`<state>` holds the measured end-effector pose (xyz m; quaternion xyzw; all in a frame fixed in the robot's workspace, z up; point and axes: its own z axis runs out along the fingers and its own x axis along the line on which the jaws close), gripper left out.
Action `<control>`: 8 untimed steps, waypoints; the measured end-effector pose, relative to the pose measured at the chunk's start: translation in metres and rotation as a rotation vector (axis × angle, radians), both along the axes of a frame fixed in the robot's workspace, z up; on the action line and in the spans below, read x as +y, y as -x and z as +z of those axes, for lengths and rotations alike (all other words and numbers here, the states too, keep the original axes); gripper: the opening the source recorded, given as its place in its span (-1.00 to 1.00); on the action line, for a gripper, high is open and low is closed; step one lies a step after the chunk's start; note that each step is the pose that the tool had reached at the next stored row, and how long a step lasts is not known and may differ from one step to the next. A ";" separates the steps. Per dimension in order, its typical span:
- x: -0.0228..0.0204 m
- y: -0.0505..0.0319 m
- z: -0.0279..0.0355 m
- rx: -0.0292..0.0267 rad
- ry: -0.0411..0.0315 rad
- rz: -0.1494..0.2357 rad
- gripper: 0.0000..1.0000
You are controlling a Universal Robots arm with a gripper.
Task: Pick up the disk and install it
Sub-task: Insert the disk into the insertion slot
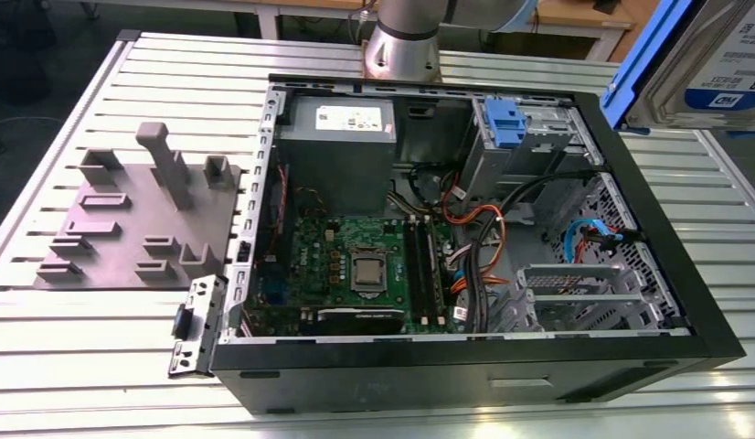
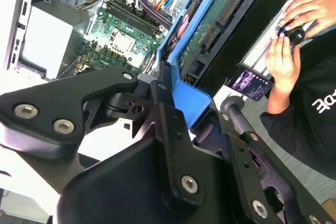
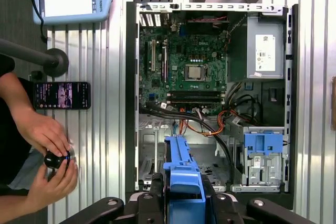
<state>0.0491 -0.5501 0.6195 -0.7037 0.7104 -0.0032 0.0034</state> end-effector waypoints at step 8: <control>0.0001 0.0000 -0.0007 0.0000 0.0000 0.000 -0.27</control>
